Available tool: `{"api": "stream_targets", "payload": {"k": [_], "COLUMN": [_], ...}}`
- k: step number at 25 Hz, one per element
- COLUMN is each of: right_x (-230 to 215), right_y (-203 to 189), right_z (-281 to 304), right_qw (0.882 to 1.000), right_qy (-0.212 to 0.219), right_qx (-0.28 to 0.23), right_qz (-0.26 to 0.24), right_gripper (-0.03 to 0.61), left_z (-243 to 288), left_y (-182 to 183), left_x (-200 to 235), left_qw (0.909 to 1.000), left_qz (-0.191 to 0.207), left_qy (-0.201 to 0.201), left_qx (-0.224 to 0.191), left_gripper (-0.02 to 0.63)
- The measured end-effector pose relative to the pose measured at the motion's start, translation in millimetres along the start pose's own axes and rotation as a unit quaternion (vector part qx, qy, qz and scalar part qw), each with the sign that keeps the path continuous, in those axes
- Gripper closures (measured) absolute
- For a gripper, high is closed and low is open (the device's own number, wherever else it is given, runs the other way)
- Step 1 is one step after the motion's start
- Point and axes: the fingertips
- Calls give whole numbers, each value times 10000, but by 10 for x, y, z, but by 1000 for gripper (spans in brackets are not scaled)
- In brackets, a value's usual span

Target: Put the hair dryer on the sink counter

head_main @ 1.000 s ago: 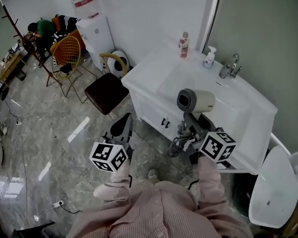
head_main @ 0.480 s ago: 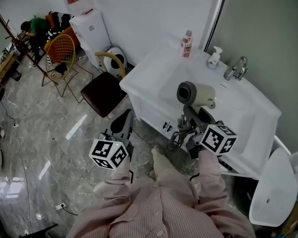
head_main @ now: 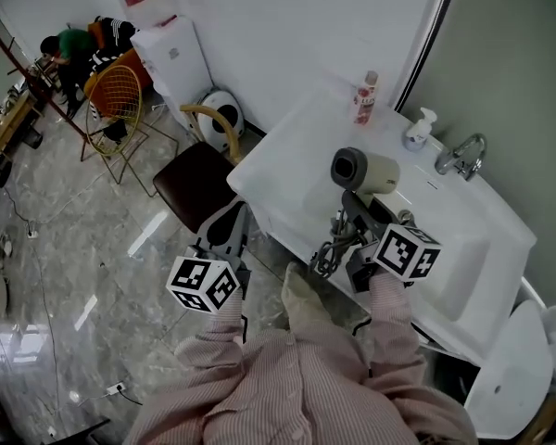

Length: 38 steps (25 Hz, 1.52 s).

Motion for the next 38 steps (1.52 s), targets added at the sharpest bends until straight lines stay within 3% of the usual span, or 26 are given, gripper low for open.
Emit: {"api": "stream_targets", "payload": {"k": [15, 22, 31, 38], "right_x": [-601, -923, -1266, -1530], "right_y": [430, 370, 235, 44], "right_z": [1179, 1584, 2008, 2333], "right_qw": [9976, 9929, 9859, 9737], "right_qy": [-237, -465, -857, -1389], "right_qx": [549, 804, 1129, 1568], "right_qz": [346, 750, 887, 890], "right_gripper": [422, 422, 422, 422], "left_z": [1267, 1757, 2224, 2484], "left_y": [127, 18, -241, -446], "left_x": [478, 652, 831, 900], "left_qw": [9987, 9965, 9915, 9851], "left_qz": [-274, -371, -501, -631], "left_qy": [-144, -283, -416, -632], "left_qx": [393, 693, 1130, 1473], "left_gripper": [617, 617, 617, 617]}}
Point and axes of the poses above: the fingertips, and each gripper's own axes: z forward along the fingers, x to its left, y out of its top, and after that the axes turned 2 degrees about x, right-handed
